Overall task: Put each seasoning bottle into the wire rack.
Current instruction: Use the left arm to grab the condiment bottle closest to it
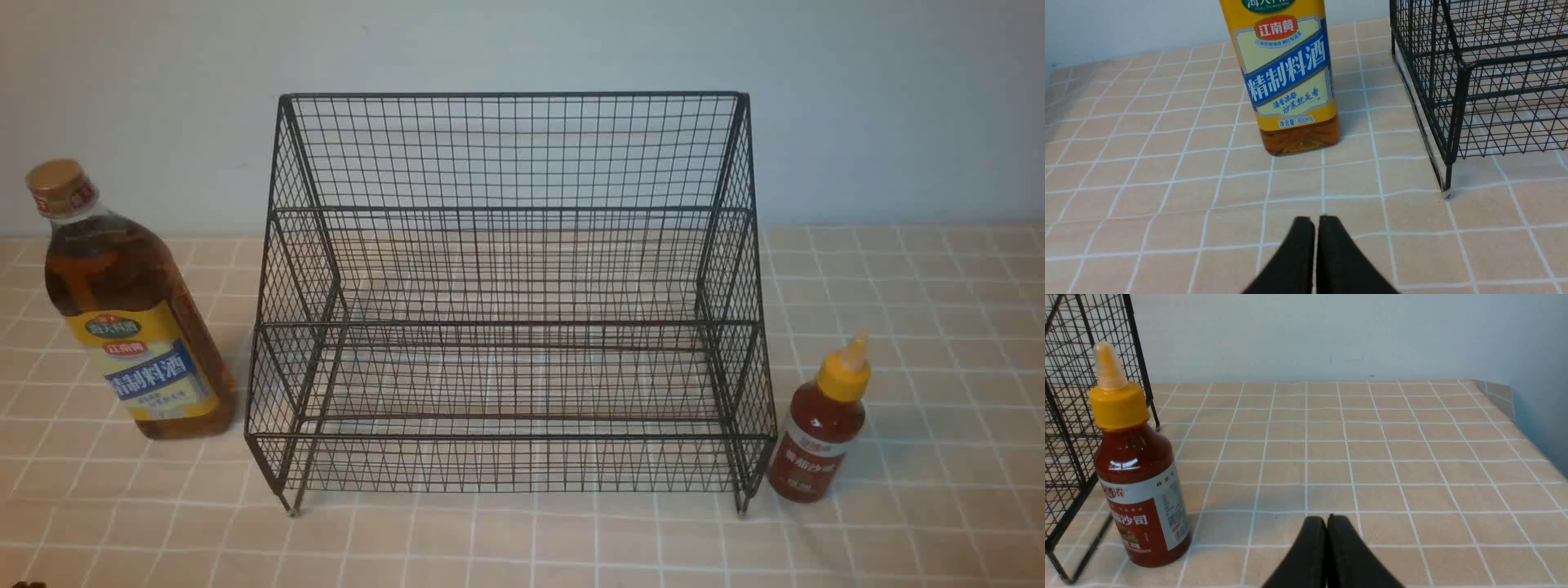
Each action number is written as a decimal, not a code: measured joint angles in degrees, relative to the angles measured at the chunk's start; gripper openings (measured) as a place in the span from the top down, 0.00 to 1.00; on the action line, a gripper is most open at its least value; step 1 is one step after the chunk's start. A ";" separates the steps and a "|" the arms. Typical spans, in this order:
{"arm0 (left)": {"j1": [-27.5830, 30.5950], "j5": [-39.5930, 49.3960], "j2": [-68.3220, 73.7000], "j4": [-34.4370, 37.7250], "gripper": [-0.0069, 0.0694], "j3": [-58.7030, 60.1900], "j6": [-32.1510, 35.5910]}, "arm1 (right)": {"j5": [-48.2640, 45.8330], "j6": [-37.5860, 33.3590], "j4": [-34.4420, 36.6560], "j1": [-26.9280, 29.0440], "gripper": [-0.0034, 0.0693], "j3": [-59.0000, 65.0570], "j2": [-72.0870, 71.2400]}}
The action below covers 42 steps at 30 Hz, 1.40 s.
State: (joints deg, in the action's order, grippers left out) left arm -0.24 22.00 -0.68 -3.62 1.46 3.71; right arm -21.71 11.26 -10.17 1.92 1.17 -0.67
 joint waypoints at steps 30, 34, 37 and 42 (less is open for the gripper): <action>0.00 -0.38 0.00 -0.60 0.92 0.00 -0.10 | 0.00 0.00 0.00 0.00 0.97 0.00 0.00; 0.00 -9.69 0.00 7.32 0.92 0.27 -6.75 | 0.00 0.00 0.00 0.00 0.97 0.00 0.00; 0.00 -20.13 0.00 15.32 0.92 0.24 -12.22 | 0.00 0.00 0.00 0.00 0.97 0.00 0.00; 0.00 -34.20 0.00 19.77 0.92 0.28 -13.98 | 0.00 0.00 0.00 0.00 0.97 0.00 0.00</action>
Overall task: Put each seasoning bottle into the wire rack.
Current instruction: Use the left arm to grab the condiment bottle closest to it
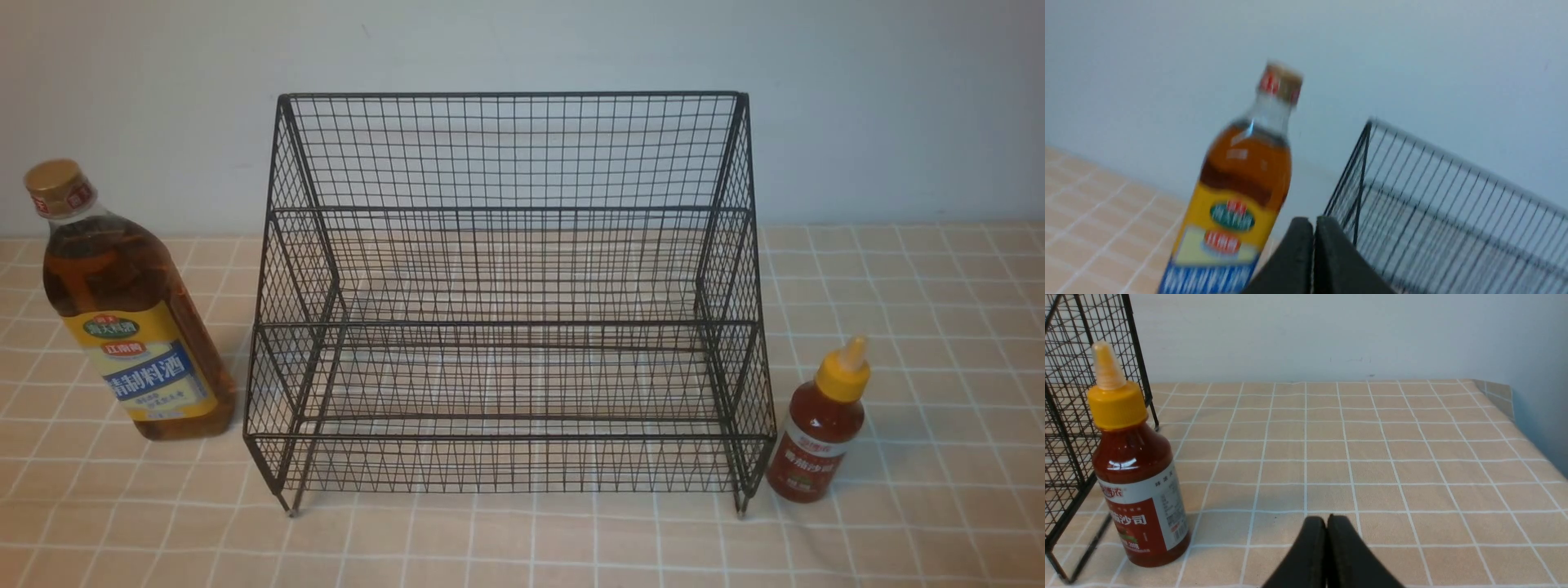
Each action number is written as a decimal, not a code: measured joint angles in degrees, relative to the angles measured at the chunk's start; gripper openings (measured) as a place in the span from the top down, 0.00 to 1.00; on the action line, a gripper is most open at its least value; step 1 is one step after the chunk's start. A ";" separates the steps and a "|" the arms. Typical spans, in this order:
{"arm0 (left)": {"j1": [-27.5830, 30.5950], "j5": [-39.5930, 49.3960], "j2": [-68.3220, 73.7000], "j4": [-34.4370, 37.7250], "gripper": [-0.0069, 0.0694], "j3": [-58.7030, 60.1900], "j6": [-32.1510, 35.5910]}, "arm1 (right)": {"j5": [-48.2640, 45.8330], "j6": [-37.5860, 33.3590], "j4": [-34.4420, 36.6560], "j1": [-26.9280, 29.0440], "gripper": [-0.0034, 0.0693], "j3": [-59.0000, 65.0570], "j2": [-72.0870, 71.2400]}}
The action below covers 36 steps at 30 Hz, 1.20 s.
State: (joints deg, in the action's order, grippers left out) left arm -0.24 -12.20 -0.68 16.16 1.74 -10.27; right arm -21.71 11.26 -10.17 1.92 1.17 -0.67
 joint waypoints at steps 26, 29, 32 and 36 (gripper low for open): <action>0.00 -7.32 58.85 -7.74 0.20 -31.27 12.11 | 0.00 0.00 0.00 0.00 0.97 0.00 0.00; 0.00 -9.25 63.11 -7.50 0.14 -33.12 12.31 | 0.00 0.00 0.00 0.00 0.97 0.00 0.00; 0.00 -11.27 69.56 -4.89 0.12 -36.41 14.04 | 0.00 0.00 0.00 0.00 0.97 0.00 0.00; 0.00 -13.06 74.81 -0.67 0.12 -39.06 19.09 | 0.00 0.00 0.00 0.00 0.97 0.00 0.00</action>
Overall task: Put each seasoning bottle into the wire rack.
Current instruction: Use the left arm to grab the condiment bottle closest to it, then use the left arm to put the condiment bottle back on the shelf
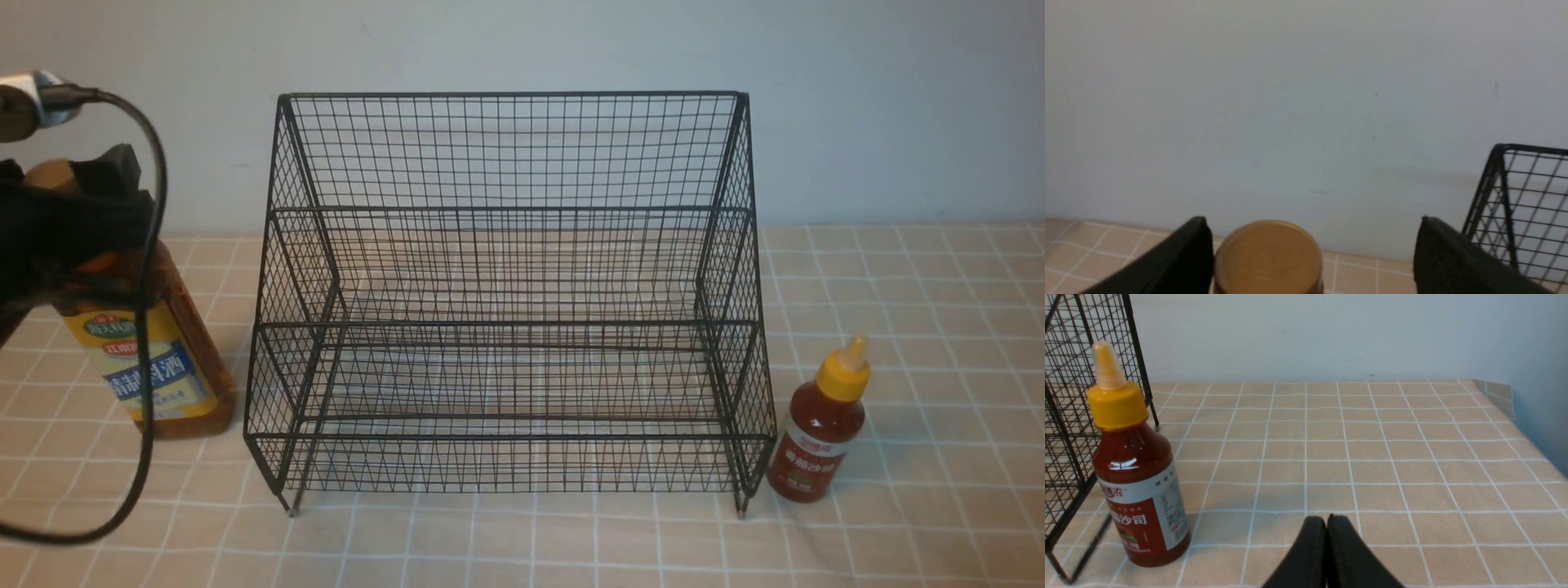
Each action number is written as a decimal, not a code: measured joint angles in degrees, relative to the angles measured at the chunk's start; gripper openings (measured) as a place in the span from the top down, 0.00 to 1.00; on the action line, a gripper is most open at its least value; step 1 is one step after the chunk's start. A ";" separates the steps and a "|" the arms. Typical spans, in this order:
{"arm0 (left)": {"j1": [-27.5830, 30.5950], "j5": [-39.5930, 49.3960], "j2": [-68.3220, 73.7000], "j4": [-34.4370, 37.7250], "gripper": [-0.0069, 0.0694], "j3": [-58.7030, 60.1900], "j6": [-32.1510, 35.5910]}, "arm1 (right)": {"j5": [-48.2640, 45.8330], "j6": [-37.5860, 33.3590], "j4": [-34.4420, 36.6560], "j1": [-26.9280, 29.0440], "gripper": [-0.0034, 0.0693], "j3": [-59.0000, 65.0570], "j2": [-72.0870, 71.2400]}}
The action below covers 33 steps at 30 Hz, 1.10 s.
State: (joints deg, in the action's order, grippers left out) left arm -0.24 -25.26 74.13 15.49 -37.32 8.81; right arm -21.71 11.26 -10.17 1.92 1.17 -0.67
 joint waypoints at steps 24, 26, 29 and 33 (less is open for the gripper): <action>0.02 15.54 0.93 6.58 0.52 -9.91 10.30 | 0.00 0.00 0.00 0.00 0.97 0.00 0.00; 0.02 18.12 -1.78 6.88 0.52 -12.11 11.61 | 0.00 0.00 0.00 0.00 0.97 0.00 0.00; 0.02 20.43 -7.02 6.89 0.52 -15.83 13.58 | 0.00 0.00 0.00 0.00 0.97 0.00 0.00; 0.02 23.47 -14.07 6.77 0.52 -20.97 14.73 | 0.00 0.00 0.00 0.00 0.97 0.00 0.00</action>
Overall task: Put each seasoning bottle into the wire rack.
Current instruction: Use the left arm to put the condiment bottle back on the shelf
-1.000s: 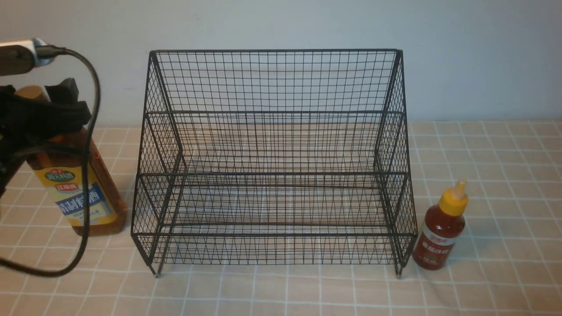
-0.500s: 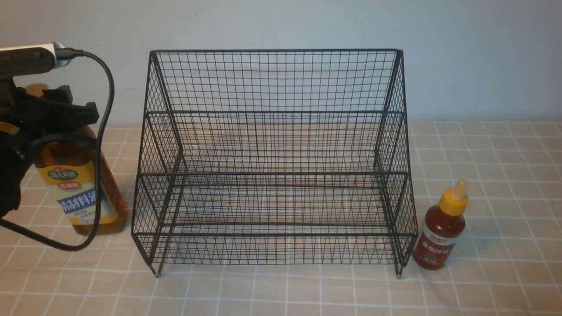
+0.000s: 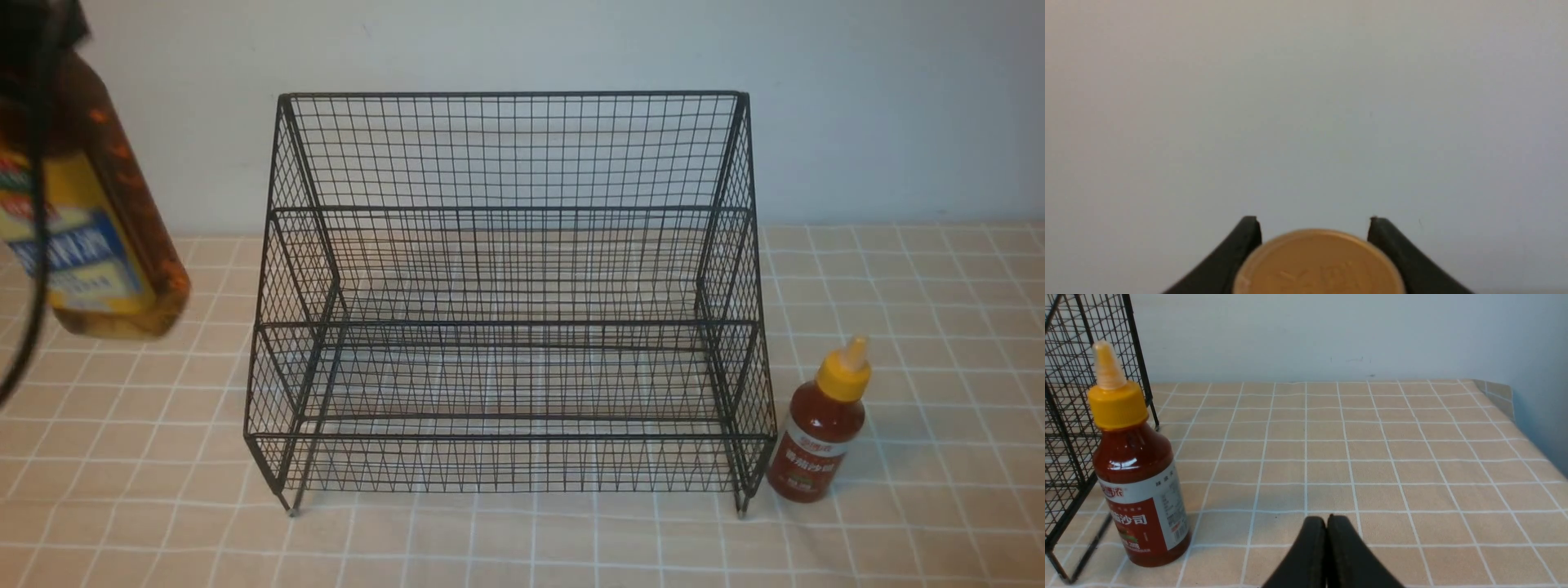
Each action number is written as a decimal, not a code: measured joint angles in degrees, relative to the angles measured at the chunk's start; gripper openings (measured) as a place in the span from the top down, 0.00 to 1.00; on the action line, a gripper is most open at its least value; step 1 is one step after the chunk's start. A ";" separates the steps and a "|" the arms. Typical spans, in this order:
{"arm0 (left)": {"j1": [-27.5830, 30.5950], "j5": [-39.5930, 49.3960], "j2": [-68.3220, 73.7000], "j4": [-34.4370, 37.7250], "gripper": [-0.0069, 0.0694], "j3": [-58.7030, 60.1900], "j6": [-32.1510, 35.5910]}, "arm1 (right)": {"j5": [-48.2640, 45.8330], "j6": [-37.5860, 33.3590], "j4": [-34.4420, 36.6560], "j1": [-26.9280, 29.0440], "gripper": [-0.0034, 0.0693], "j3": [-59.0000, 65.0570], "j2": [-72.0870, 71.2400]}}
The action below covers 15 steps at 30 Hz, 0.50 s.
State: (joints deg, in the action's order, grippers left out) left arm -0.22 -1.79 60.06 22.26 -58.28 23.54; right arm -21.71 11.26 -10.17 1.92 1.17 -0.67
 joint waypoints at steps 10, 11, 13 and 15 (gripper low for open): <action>-0.47 10.23 -7.13 3.99 0.52 -3.07 -7.62 | 0.00 0.00 0.00 0.00 0.97 0.00 0.00; -1.17 11.93 -7.19 4.40 0.52 -3.07 -8.26 | 0.00 0.00 0.00 0.00 0.97 0.00 0.00; -3.86 14.40 -7.04 4.56 0.52 -3.07 -8.44 | 0.00 0.00 0.00 0.00 0.97 0.00 0.00; -6.90 15.68 -6.46 4.56 0.52 -3.07 -8.44 | 0.00 0.00 0.00 0.00 0.97 0.00 0.00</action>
State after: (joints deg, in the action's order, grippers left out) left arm -7.12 13.90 53.60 26.82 -61.36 15.10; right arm -21.71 11.26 -10.17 1.92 1.17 -0.67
